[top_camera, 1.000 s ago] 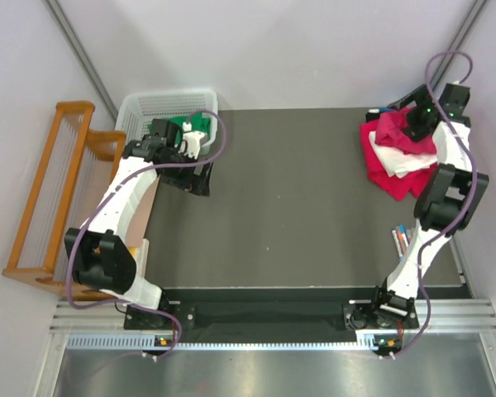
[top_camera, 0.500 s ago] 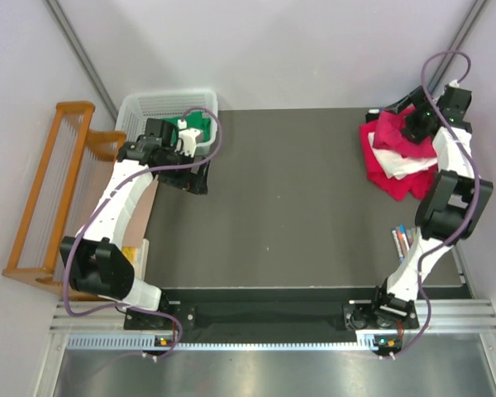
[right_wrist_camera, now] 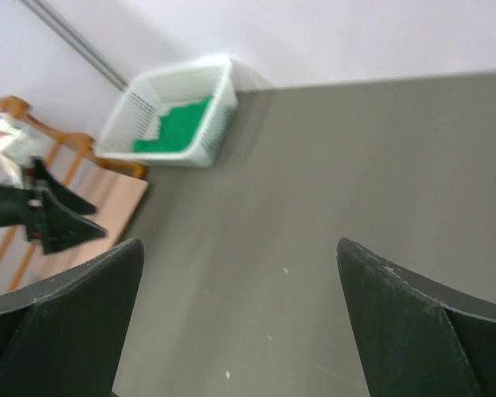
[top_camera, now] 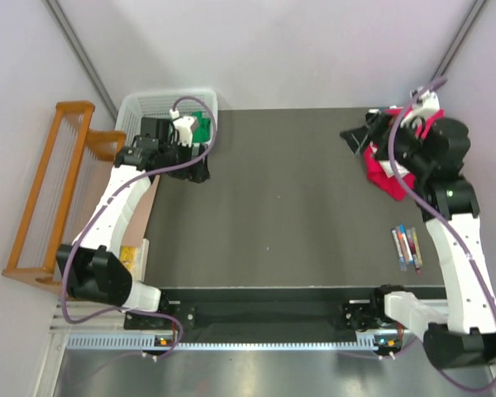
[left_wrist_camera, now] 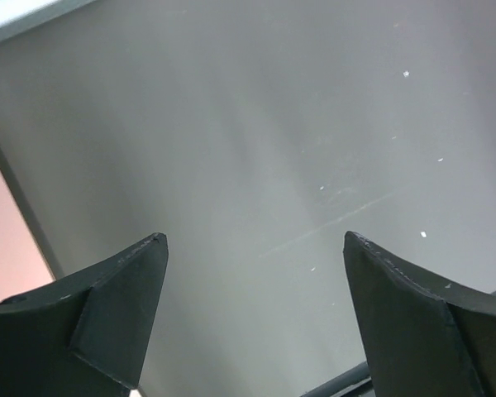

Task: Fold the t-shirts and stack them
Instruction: Reset both grippers

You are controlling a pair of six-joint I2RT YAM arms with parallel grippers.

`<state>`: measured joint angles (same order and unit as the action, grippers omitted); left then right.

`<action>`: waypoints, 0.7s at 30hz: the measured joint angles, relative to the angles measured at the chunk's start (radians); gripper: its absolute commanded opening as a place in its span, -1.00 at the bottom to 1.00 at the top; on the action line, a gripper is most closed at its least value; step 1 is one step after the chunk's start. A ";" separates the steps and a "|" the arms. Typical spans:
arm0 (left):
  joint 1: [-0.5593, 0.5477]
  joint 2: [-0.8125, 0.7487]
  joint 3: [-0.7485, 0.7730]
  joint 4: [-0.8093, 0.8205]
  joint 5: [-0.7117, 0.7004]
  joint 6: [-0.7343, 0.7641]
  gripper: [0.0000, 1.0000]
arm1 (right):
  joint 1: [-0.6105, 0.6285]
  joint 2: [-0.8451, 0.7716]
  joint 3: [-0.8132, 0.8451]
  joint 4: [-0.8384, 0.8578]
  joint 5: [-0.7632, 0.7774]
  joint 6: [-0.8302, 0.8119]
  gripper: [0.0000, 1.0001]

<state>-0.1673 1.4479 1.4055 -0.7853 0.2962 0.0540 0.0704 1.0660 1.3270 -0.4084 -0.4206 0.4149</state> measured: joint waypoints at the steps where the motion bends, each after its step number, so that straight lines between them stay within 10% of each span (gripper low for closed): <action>1: 0.000 -0.014 -0.020 0.011 -0.006 0.000 0.91 | 0.000 -0.030 -0.039 -0.006 0.013 -0.008 0.99; 21: 0.000 -0.154 -0.197 0.106 -0.058 -0.004 0.97 | 0.002 -0.124 -0.312 -0.121 0.077 -0.055 1.00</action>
<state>-0.1673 1.2942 1.2087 -0.6792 0.2382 0.0498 0.0723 0.9424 1.0145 -0.5297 -0.3439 0.3603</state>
